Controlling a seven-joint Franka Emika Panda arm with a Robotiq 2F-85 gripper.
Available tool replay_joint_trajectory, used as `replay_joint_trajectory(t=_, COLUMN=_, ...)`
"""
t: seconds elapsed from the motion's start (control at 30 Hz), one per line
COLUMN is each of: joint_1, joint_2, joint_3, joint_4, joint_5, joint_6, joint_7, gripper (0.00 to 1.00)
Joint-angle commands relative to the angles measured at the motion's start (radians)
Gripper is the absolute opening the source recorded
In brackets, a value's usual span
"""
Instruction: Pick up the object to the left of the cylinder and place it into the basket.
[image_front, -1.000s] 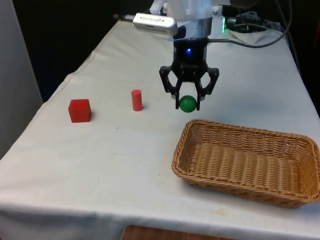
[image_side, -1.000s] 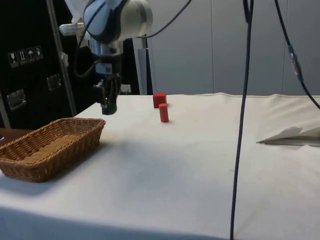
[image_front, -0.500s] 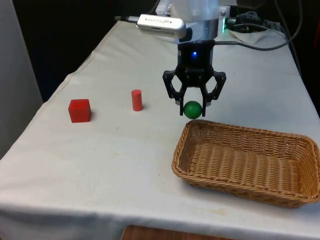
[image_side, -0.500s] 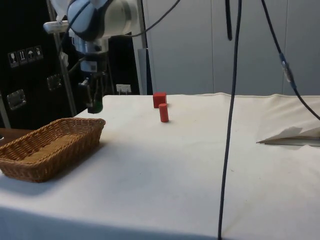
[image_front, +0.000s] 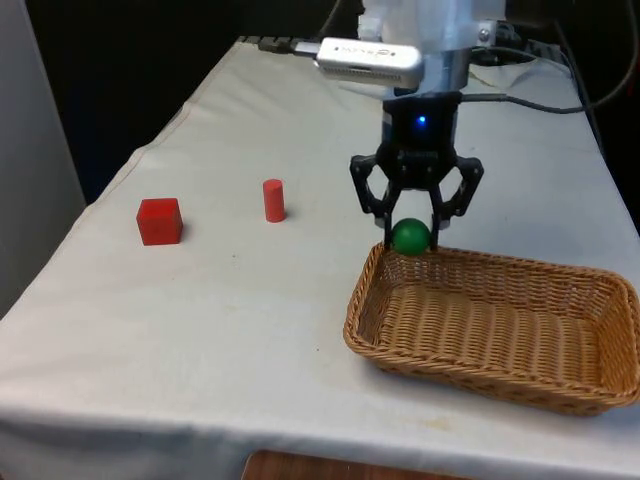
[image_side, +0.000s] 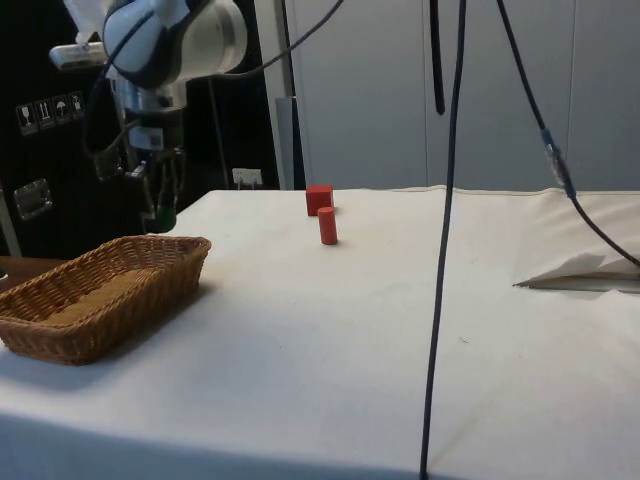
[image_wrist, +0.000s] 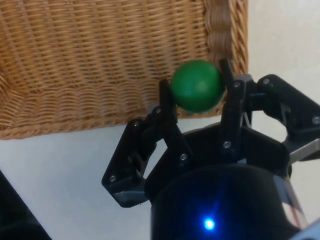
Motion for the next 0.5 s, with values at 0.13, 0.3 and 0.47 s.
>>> replay_joint_trajectory(t=0.13, joint_1=-0.004, joint_2=0.042, joint_3=0.008, joint_4=0.065, joint_5=0.004, joint_6=-0.021, joint_7=0.016, gripper=0.00)
replay_joint_trajectory(t=0.3, joint_1=-0.009, joint_2=0.091, joint_3=0.015, joint_4=0.116, joint_5=0.014, joint_6=-0.015, joint_7=0.015, gripper=0.00)
replay_joint_trajectory(t=0.47, joint_1=-0.013, joint_2=0.156, joint_3=0.016, joint_4=0.178, joint_5=0.037, joint_6=-0.010, joint_7=0.010, gripper=0.00)
